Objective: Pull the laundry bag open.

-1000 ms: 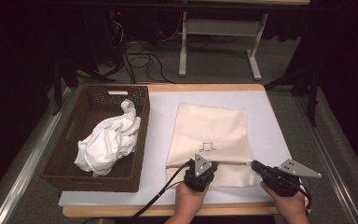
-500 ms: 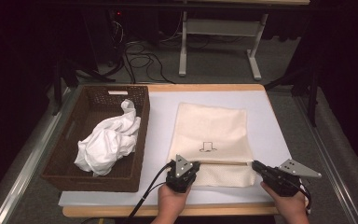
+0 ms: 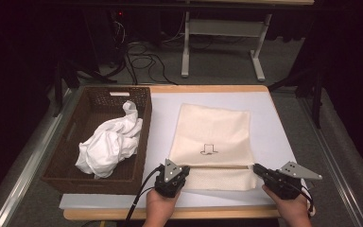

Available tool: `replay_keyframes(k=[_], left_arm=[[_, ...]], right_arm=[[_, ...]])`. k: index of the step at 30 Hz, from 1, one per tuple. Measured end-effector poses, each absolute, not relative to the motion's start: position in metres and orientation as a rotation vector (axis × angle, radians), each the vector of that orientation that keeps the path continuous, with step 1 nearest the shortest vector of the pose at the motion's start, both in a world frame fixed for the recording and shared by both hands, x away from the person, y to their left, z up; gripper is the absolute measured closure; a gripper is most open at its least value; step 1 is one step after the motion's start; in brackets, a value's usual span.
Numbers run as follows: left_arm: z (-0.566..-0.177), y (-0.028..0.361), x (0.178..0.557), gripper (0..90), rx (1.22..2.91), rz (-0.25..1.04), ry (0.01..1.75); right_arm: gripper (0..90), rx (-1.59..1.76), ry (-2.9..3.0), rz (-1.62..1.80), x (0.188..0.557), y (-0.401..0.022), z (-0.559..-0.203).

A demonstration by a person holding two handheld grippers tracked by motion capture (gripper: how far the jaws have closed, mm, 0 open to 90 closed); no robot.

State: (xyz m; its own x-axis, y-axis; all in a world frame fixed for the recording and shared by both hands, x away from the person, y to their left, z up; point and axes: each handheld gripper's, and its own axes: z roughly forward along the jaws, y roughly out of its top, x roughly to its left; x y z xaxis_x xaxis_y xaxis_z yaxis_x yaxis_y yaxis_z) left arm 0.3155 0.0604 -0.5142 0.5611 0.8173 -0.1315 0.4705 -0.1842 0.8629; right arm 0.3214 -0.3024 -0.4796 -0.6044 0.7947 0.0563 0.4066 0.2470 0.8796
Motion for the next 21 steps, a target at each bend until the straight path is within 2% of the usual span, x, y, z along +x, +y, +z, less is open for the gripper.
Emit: replay_keyframes(k=[8, 21], left_arm=[[-0.516, 0.062, 0.314, 87.2, 1.849, 0.501, 1.076], [-0.523, 0.089, 0.316, 87.2, 1.859, 0.471, 1.139]], right_arm=[[87.0, 1.121, 2.125, 1.309, 0.323, -0.305, -0.481], [87.0, 1.162, 2.089, 1.308, 0.324, -0.314, -0.481]])
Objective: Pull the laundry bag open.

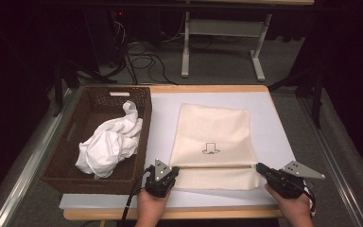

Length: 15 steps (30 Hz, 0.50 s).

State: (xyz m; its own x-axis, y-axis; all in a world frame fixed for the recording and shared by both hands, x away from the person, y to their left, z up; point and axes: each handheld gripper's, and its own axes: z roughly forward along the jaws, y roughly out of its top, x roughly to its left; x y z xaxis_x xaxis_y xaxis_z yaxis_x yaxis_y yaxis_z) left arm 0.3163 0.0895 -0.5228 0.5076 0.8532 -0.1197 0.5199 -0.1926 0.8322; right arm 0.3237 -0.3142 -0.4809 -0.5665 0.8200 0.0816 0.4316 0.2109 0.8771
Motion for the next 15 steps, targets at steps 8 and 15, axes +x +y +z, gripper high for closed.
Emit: replay_keyframes(k=[8, 15], left_arm=[[-0.5180, 0.0917, 0.3166, 87.2, 1.921, 0.498, 1.141], [-0.5140, 0.0943, 0.3206, 86.3, 1.978, 0.484, 1.095]], right_arm=[[86.9, 1.185, 2.073, 1.302, 0.3231, -0.3253, -0.4821], [86.3, 1.189, 2.147, 1.253, 0.3259, -0.3205, -0.4901]])
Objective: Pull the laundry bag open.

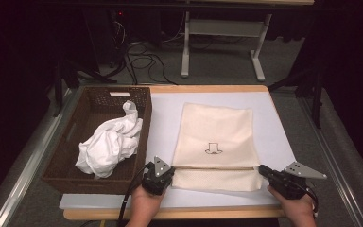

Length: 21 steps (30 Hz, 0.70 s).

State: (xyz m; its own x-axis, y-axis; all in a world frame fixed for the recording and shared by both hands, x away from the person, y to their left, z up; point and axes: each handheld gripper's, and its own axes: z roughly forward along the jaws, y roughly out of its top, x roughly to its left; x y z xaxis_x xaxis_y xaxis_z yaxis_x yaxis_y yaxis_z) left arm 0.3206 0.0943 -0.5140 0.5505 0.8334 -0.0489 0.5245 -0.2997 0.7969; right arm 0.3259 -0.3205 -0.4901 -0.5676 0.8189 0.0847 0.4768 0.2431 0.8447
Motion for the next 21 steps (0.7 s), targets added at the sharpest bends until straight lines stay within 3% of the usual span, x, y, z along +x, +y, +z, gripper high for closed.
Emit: replay_keyframes(k=[7, 8, 13, 17, 21], left_arm=[[-0.521, 0.096, 0.317, 83.7, 1.945, 0.497, 1.095], [-0.520, 0.098, 0.316, 74.5, 1.922, 0.481, 1.103], [-0.516, 0.097, 0.314, 53.8, 1.892, 0.469, 1.062], [-0.509, 0.091, 0.309, 47.4, 1.854, 0.490, 1.015], [-0.507, 0.096, 0.309, 45.3, 1.822, 0.494, 1.031]], right_arm=[[84.8, 1.212, 2.217, 1.209, 0.329, -0.317, -0.501], [82.4, 1.212, 2.238, 1.211, 0.329, -0.316, -0.503], [63.7, 1.213, 2.218, 1.250, 0.330, -0.315, -0.500], [54.9, 1.213, 2.153, 1.276, 0.332, -0.318, -0.494], [52.2, 1.226, 2.115, 1.230, 0.346, -0.313, -0.491]])
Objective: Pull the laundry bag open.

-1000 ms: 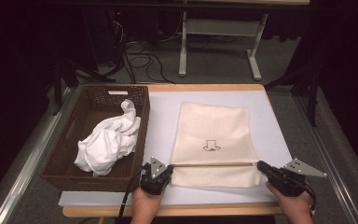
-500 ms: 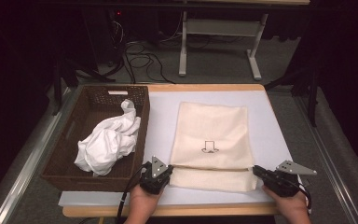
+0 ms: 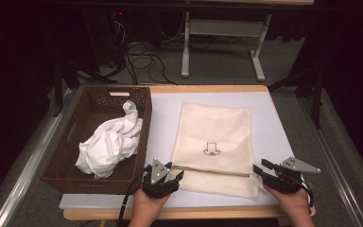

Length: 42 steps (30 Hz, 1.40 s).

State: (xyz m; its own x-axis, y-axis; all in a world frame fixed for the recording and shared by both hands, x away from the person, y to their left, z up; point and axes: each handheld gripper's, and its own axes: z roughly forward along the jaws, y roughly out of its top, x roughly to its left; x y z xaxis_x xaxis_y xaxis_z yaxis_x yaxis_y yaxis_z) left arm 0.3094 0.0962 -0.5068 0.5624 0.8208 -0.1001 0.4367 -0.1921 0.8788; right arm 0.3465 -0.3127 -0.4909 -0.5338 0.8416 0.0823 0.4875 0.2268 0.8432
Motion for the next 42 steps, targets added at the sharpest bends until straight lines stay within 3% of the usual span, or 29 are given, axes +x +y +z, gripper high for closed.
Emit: replay_keyframes(k=[13, 16, 17, 18, 20, 28, 32, 36, 40, 42], left_arm=[[-0.509, 0.098, 0.307, 44.4, 1.847, 0.466, 1.016], [-0.510, 0.099, 0.308, 44.4, 1.855, 0.466, 1.019], [-0.511, 0.099, 0.308, 44.4, 1.858, 0.459, 1.027], [-0.512, 0.099, 0.308, 44.4, 1.866, 0.455, 1.027], [-0.513, 0.098, 0.309, 44.4, 1.879, 0.456, 1.029], [-0.517, 0.084, 0.310, 44.5, 1.934, 0.431, 0.998], [-0.519, 0.071, 0.312, 45.2, 1.975, 0.404, 0.962], [-0.523, 0.060, 0.318, 56.9, 2.045, 0.353, 0.955], [-0.522, 0.055, 0.318, 83.4, 2.069, 0.379, 0.939], [-0.522, 0.056, 0.319, 85.2, 2.072, 0.441, 0.948]], right_arm=[[55.4, 1.371, 2.179, 0.950, 0.450, -0.290, -0.501], [68.0, 1.389, 2.226, 0.928, 0.455, -0.287, -0.507], [82.1, 1.374, 2.226, 0.924, 0.454, -0.287, -0.507], [87.2, 1.369, 2.229, 0.935, 0.453, -0.288, -0.507], [88.9, 1.341, 2.225, 0.913, 0.450, -0.290, -0.505], [88.0, 1.381, 2.070, 0.866, 0.432, -0.338, -0.500], [71.1, 1.386, 2.047, 0.932, 0.418, -0.348, -0.500], [61.5, 1.338, 2.013, 1.006, 0.397, -0.344, -0.498], [61.4, 1.284, 2.020, 1.065, 0.381, -0.338, -0.492], [61.3, 1.267, 2.032, 1.097, 0.374, -0.335, -0.489]])
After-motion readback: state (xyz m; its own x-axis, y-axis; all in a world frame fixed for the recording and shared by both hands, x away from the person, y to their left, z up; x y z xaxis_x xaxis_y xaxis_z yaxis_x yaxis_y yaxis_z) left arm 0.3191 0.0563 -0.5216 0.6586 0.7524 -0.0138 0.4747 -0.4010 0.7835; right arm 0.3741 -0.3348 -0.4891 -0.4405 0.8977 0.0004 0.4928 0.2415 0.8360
